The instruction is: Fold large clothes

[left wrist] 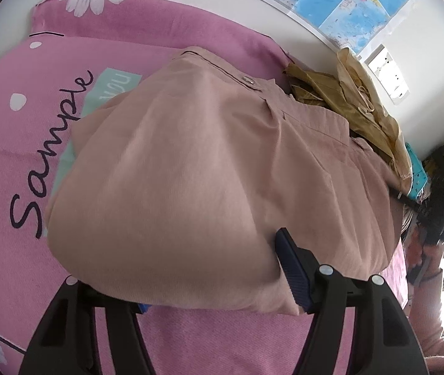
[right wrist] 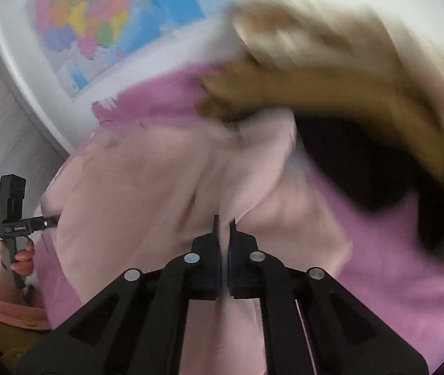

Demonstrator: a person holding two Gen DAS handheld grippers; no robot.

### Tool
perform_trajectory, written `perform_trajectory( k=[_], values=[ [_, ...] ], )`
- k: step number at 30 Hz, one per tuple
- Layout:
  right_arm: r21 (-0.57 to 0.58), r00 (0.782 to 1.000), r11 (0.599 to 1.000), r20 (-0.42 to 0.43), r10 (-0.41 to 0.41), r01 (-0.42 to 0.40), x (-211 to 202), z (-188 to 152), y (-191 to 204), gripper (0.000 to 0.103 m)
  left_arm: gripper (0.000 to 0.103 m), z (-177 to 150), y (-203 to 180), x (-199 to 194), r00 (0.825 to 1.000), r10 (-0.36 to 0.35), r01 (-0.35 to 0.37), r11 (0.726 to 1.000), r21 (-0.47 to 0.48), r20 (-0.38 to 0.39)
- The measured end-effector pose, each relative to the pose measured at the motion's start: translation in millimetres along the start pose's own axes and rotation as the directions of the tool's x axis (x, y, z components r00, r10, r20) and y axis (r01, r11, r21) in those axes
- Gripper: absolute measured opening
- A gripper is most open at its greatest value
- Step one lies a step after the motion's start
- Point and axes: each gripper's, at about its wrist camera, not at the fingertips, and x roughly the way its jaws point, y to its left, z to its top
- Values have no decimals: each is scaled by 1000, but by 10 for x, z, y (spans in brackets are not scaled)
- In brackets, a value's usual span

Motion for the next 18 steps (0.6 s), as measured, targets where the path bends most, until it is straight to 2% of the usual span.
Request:
perform_trajectory(
  k=[2, 3, 4, 5, 7, 9, 10, 11, 13, 15, 16, 18],
  values=[
    [28, 996, 999, 76, 39, -42, -112, 212, -32, 3, 65, 21, 12, 7, 1000, -4, 4, 1000, -9, 1],
    [34, 997, 999, 73, 33, -35, -106, 242, -77, 3, 64, 25, 26, 5, 1000, -6, 6, 1000, -18, 5],
    [42, 999, 999, 42, 7, -9, -33, 246, -134, 3, 64, 27, 33, 4, 1000, -9, 9, 1000, -21, 7],
    [59, 1000, 998, -23, -18, 19, 111, 202, -210, 3, 64, 25, 44, 2, 1000, -15, 15, 1000, -25, 9],
    [77, 982, 993, -169, -78, 92, 382, 35, -342, 7, 64, 22, 53, -3, 1000, -23, 23, 999, -23, 12],
    [125, 979, 985, -181, -92, 116, 341, -71, -431, 38, 64, 22, 42, -3, 1000, -20, 20, 1000, -15, 11],
    [174, 987, 978, -135, -92, 115, 166, -139, -475, 46, 64, 24, 41, -1, 1000, -19, 19, 1000, -12, 10],
    [207, 992, 973, -100, -81, 100, 33, -189, -494, 61, 64, 23, 35, 0, 1000, -17, 17, 1000, -9, 11],
    [312, 1000, 950, -16, -7, 12, -363, -422, -519, 63, 64, 12, 25, 1, 1000, -15, 15, 1000, -7, 15],
    [401, 997, 913, 8, 73, -70, -587, -704, -510, 67, 64, 5, 11, 4, 1000, -14, 14, 1000, -2, 20],
    [447, 992, 888, 4, 125, -113, -650, -891, -487, 70, 64, 2, 5, 7, 1000, -11, 11, 1000, 1, 22],
    [506, 984, 852, -34, 174, -134, -656, -1150, -405, 70, 66, -5, -20, 20, 1000, -7, 7, 1000, 7, 23]
  ],
)
